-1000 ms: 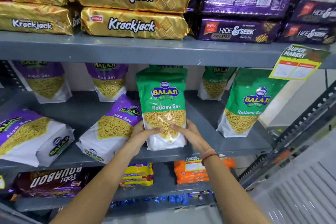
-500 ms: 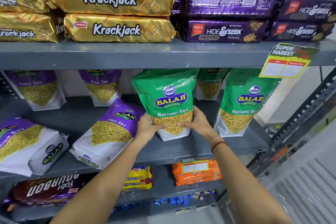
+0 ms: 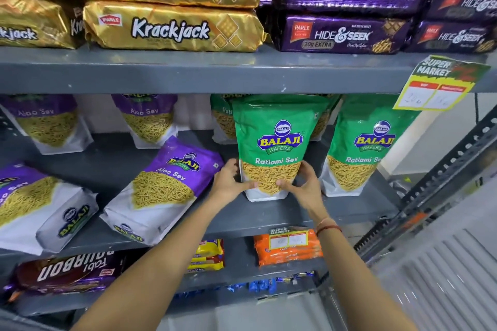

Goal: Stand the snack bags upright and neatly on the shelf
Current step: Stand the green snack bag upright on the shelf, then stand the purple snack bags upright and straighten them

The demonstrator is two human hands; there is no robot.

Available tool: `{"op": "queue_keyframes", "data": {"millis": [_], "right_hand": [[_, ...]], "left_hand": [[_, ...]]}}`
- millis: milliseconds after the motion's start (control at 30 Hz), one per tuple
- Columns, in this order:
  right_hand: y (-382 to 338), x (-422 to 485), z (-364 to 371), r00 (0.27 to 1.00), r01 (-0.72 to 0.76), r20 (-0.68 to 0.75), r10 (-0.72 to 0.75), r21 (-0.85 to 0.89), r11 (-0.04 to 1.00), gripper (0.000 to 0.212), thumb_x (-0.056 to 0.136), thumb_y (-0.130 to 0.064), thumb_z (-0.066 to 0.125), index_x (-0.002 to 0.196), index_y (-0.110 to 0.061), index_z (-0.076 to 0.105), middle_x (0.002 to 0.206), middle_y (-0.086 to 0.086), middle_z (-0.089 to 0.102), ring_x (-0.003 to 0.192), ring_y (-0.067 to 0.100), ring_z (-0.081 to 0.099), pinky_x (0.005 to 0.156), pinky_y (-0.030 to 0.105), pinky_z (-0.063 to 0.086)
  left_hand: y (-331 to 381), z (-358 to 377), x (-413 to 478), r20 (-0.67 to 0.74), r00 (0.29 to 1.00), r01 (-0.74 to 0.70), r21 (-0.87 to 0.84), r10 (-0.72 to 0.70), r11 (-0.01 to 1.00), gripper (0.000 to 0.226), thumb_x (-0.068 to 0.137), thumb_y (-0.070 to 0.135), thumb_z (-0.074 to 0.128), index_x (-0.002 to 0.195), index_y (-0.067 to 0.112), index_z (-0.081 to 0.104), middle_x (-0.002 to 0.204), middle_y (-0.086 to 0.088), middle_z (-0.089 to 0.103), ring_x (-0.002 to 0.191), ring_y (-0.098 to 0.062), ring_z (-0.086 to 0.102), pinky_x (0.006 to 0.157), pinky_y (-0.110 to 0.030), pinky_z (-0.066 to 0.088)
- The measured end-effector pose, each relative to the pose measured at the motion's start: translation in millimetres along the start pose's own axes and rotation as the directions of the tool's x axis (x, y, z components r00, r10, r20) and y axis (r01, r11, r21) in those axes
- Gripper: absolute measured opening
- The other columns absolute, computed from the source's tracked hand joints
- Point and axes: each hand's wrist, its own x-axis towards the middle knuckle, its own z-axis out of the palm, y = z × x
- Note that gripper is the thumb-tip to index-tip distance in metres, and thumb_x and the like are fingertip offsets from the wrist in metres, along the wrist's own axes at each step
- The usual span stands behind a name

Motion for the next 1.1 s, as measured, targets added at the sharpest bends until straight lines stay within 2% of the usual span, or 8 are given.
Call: {"op": "queue_keyframes", "data": {"millis": [100, 167, 233, 333, 467, 633, 867, 1100], "right_hand": [[5.9, -37.9, 28.1, 0.923, 0.06, -0.383, -0.032, 0.06, 0.996, 0.057, 0.069, -0.036, 0.082, 0.113, -0.012, 0.055, 0.102, 0.001, 0.06, 0.092, 0.012, 0.057, 0.077, 0.01, 0.044], [7.1, -58.8, 57.6, 0.891, 0.089, -0.452, -0.039, 0.091, 0.992, 0.039, 0.076, -0.037, 0.076, 0.099, -0.01, 0.06, 0.089, 0.005, 0.062, 0.079, 0.015, 0.056, 0.074, 0.02, 0.045], [3.2, -70.3, 91.5, 0.944, 0.059, -0.328, -0.031, 0.075, 0.995, 0.017, 0.082, -0.023, 0.073, 0.089, -0.012, 0.062, 0.08, 0.003, 0.063, 0.074, 0.016, 0.056, 0.073, 0.031, 0.047], [-14.0, -73.5, 144.2, 0.993, -0.12, -0.009, 0.121, 0.067, 0.99, 0.018, 0.085, -0.023, 0.07, 0.093, -0.01, 0.061, 0.079, 0.005, 0.064, 0.075, 0.023, 0.061, 0.076, 0.046, 0.053], [-41.1, -74.3, 194.0, 0.893, -0.366, 0.267, 0.362, -0.036, 0.93, 0.033, 0.083, -0.049, 0.065, 0.091, -0.018, 0.058, 0.092, 0.01, 0.063, 0.071, 0.022, 0.062, 0.065, 0.036, 0.056], [-53.0, -78.3, 217.5, 0.752, -0.572, 0.407, 0.519, 0.012, 0.82, 0.045, 0.077, -0.051, 0.071, 0.106, -0.02, 0.057, 0.111, 0.007, 0.066, 0.094, 0.027, 0.065, 0.075, 0.034, 0.057], [-56.5, -86.1, 226.7, 0.867, -0.402, 0.375, 0.328, 0.137, 0.906, 0.043, 0.073, -0.016, 0.081, 0.109, -0.019, 0.056, 0.111, 0.003, 0.069, 0.094, 0.018, 0.068, 0.06, 0.026, 0.055], [-71.1, -64.3, 218.0, 0.936, -0.062, 0.352, -0.024, 0.231, 0.971, 0.064, 0.062, 0.011, 0.081, 0.11, -0.018, 0.051, 0.105, 0.002, 0.068, 0.098, 0.017, 0.066, 0.086, 0.035, 0.056]], "left_hand": [[-2.6, -31.1, -11.9, -0.066, 0.997, -0.041, 0.0, 0.041, 0.999, 0.057, 0.071, 0.014, 0.078, 0.121, 0.008, 0.053, 0.113, -0.011, 0.065, 0.104, -0.024, 0.063, 0.087, -0.024, 0.05], [-2.1, -60.9, -18.3, -0.163, 0.981, -0.106, 0.008, 0.106, 0.994, 0.036, 0.076, 0.013, 0.073, 0.109, 0.01, 0.061, 0.102, -0.008, 0.068, 0.098, -0.026, 0.066, 0.08, -0.017, 0.049], [-5.8, -95.0, -21.6, -0.304, 0.94, -0.131, 0.103, 0.157, 0.986, 0.024, 0.077, 0.019, 0.072, 0.099, 0.014, 0.066, 0.099, -0.003, 0.069, 0.095, -0.021, 0.066, 0.079, -0.015, 0.047], [-19.6, -147.1, -20.6, -0.459, 0.884, 0.038, 0.262, 0.09, 0.964, 0.039, 0.075, 0.029, 0.073, 0.108, 0.009, 0.063, 0.112, -0.013, 0.067, 0.106, -0.028, 0.061, 0.094, -0.032, 0.047], [-44.6, -196.7, -25.5, -0.342, 0.892, 0.409, 0.332, -0.296, 0.85, 0.076, 0.076, 0.049, 0.067, 0.132, 0.006, 0.042, 0.137, -0.02, 0.048, 0.125, -0.036, 0.047, 0.101, -0.039, 0.04], [-61.1, -212.1, -45.3, -0.2, 0.843, 0.527, 0.13, -0.499, 0.84, 0.074, 0.076, 0.057, 0.062, 0.131, 0.01, 0.046, 0.136, -0.007, 0.049, 0.119, -0.026, 0.047, 0.085, -0.031, 0.034], [-61.2, -219.5, -62.1, -0.185, 0.878, 0.416, -0.157, -0.441, 0.895, 0.023, 0.072, 0.033, 0.076, 0.084, 0.017, 0.064, 0.089, -0.001, 0.067, 0.058, -0.001, 0.062, 0.046, -0.013, 0.046], [-49.0, -234.4, -66.9, -0.148, 0.974, 0.125, -0.277, -0.171, 0.953, 0.029, 0.068, 0.006, 0.078, 0.09, 0.015, 0.06, 0.089, -0.005, 0.07, 0.073, -0.008, 0.069, 0.061, -0.016, 0.053]]}}
